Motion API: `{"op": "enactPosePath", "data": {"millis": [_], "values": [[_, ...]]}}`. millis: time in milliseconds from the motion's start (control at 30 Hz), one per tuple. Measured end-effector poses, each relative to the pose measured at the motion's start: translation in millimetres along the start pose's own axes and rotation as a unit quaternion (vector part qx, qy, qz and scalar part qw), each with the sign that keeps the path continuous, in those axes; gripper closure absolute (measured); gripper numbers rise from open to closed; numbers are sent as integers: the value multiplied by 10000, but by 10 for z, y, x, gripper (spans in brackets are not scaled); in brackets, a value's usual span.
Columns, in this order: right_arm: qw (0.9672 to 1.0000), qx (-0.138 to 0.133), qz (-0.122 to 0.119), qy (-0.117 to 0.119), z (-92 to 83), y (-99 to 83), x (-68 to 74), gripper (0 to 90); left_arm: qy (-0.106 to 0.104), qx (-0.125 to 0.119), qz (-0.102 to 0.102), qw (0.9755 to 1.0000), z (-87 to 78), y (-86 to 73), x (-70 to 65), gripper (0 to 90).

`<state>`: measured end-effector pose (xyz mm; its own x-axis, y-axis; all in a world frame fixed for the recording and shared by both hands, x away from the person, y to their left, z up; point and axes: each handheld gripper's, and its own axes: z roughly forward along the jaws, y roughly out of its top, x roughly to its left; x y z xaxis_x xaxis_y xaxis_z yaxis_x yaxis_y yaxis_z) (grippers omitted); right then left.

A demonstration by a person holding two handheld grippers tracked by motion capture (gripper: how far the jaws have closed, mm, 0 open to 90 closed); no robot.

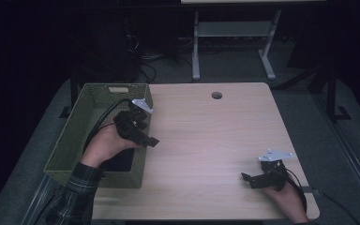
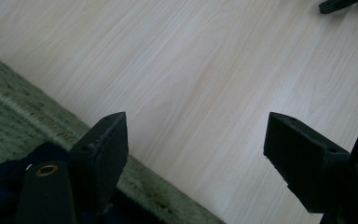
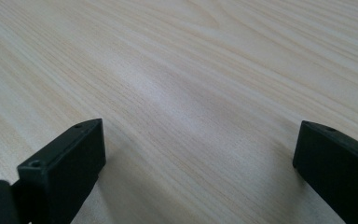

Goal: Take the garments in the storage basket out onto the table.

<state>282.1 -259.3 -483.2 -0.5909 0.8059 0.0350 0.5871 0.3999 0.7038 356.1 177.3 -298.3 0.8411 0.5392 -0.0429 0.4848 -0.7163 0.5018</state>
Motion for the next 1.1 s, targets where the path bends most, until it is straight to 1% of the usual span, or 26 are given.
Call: {"op": "enactPosePath", "data": {"millis": [100, 133, 167, 233, 267, 367, 667, 833, 867, 1000, 1067, 1100], "values": [[10000, 1, 1, 1, 0, 0, 0, 20, 26, -11, -48, 10000, -33, -16, 17, 216], [10000, 0, 0, 1, 0, 0, 0, 20, 48, 8, -44, 10000, -50, -23, 31, 216], [10000, 1, 2, 1, 0, 0, 0, 20, 80, -2, -82, 9999, -74, -42, 54, 216], [10000, 0, 0, 0, 0, 0, 0, 20, 92, 25, -75, 9999, -88, -51, 69, 216], [10000, 1, 0, 0, 0, 0, 0, 20, 121, 36, -113, 9999, -107, -70, 88, 216], [10000, 0, 3, 2, 0, 0, 0, 20, 150, 34, -136, 9998, -132, -92, 112, 216], [10000, 1, 1, 1, 0, 0, 0, 20, 283, 6, -355, 9990, -252, -232, 234, 216], [10000, 1, 0, -1, 0, 0, 0, 20, 333, 15, -422, 9986, -286, -285, 281, 216], [10000, 1, -1, -1, 0, 0, 0, 20, 361, 49, -475, 9982, -302, -312, 301, 217], [10000, 1, 1, 0, 0, 0, 0, 20, 414, 77, -557, 9976, -316, -364, 340, 217], [10000, 2, 2, 1, 0, 0, 0, 20, 432, 83, -550, 9975, -319, -375, 353, 217], [10000, 0, 1, 0, 0, 0, 0, 20, 435, 65, -612, 9972, -317, -389, 357, 217]]}}
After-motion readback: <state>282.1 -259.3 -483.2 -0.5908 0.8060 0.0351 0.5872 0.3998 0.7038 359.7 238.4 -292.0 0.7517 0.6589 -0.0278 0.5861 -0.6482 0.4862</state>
